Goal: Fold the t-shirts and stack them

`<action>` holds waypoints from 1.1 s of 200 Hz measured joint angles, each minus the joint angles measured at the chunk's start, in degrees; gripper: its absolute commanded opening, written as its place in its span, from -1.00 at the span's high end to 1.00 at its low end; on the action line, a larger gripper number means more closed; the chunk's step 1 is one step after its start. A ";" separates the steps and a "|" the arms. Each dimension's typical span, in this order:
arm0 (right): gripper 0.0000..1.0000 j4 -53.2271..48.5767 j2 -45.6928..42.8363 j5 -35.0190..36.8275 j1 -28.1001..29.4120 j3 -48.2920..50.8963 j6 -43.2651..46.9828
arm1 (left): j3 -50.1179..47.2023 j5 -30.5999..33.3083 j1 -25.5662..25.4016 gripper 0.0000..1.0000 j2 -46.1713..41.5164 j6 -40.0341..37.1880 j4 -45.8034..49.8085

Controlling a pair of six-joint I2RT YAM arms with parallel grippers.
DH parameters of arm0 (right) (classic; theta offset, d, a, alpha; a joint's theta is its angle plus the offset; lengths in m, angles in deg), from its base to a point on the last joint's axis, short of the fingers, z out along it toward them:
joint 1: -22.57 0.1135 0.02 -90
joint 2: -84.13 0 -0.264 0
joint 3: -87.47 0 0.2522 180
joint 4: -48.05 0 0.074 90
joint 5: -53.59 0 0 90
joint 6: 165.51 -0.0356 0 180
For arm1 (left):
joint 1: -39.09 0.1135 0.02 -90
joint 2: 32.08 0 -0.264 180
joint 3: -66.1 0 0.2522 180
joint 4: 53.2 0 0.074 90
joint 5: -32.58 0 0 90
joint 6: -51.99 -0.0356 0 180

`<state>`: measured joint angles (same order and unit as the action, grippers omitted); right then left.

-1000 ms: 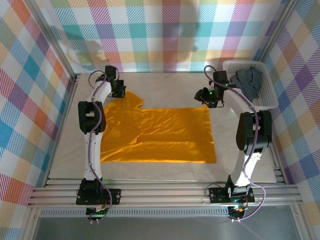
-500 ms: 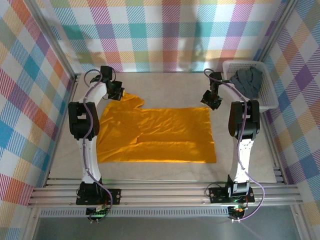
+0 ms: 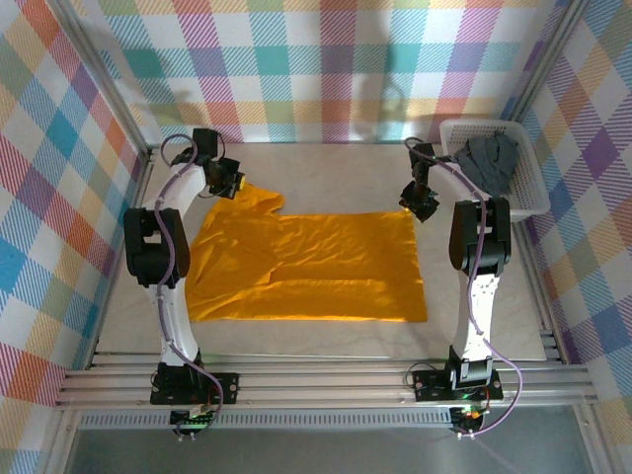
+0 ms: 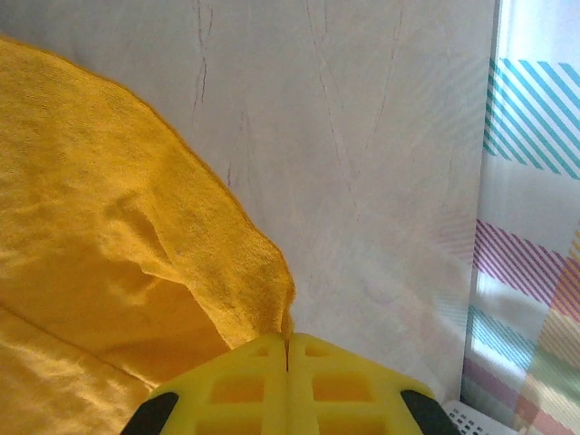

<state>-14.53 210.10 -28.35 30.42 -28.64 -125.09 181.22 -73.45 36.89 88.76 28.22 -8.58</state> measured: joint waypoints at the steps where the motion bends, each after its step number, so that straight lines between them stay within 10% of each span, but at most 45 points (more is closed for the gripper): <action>1: 0.19 -0.04 0.00 0.00 0.00 -0.07 -0.11 | -0.02 0.02 0.00 1.00 -0.02 0.00 0.00; 180: 0.11 -7.96 8.59 5.27 2.23 -11.17 -14.12 | -4.48 -1.09 -0.02 1.00 -6.40 -3.10 -1.05; 220: 0.63 -8.22 9.53 4.61 2.23 -12.11 -12.76 | -4.66 -1.53 -0.02 1.00 -7.02 -3.45 -1.03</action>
<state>-22.74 219.63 -23.74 32.65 -40.75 -137.86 176.57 -74.98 36.87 81.74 24.77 -9.61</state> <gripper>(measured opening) 0.266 0.050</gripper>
